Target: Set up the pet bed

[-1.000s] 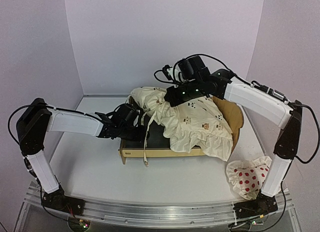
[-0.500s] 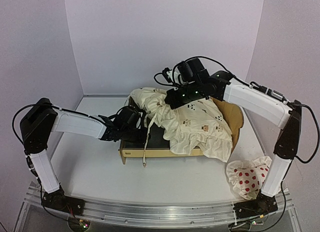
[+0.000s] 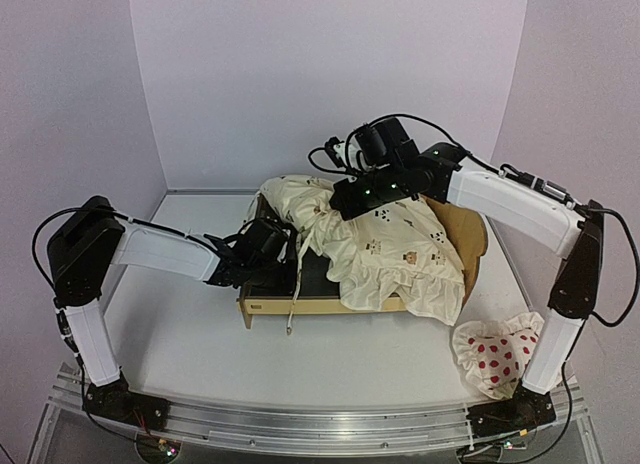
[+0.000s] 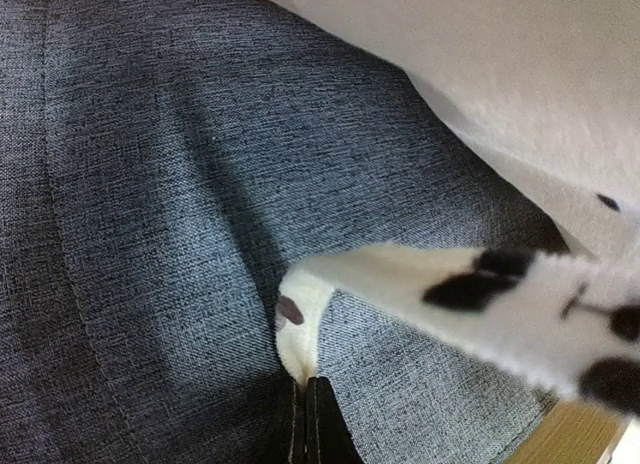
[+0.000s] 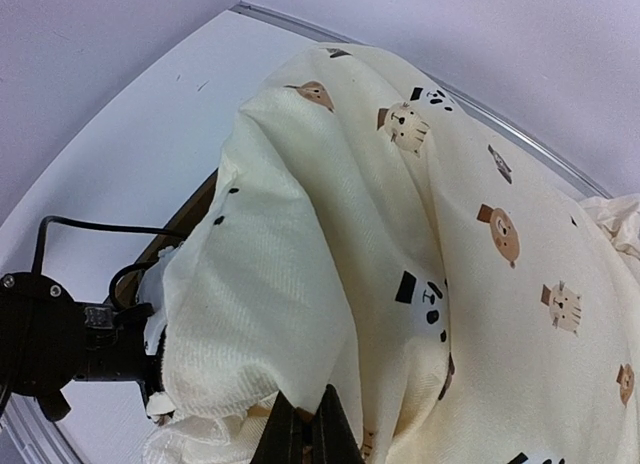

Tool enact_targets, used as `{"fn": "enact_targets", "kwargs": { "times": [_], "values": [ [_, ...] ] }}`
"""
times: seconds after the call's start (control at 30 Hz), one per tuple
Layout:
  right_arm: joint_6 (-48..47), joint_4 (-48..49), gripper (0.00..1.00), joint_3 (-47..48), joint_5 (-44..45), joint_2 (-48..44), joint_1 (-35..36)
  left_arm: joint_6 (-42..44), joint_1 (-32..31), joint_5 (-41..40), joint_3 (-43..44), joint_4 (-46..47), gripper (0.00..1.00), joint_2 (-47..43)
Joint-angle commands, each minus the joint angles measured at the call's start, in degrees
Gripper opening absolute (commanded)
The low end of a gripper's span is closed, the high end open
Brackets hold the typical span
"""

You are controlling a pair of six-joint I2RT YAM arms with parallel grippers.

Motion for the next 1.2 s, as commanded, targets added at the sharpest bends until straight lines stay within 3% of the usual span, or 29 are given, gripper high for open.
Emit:
{"fn": "enact_targets", "kwargs": {
  "times": [0.0, 0.37, 0.7, 0.83, 0.9, 1.17],
  "values": [
    [0.41, 0.84, 0.00, -0.01, 0.16, -3.82, -0.37, 2.57, -1.56, -0.85, 1.55, 1.91, 0.00, -2.97],
    [1.54, 1.30, 0.00, -2.16, -1.72, -5.87, -0.35, 3.53, -1.99, 1.28, -2.47, 1.08, 0.00, -14.44],
    [2.46, 4.77, 0.00, -5.03, -5.03, -6.50, -0.39, 6.38, -1.98, 0.86, -8.25, 5.57, 0.02, -16.51],
    [2.59, 5.25, 0.00, -4.50, -5.43, -6.51, -0.36, 6.34, -1.98, -0.82, -9.24, 5.92, 0.37, -15.97],
    [2.65, 5.32, 0.00, -4.11, -5.78, -6.74, -0.37, 6.77, -1.98, -0.10, -9.53, 6.62, 0.49, -16.34],
    [2.91, 5.67, 0.00, -2.72, -6.82, -7.58, -0.37, 10.21, -1.98, 0.34, -4.78, 2.71, 0.64, -13.30]
  ]
}}
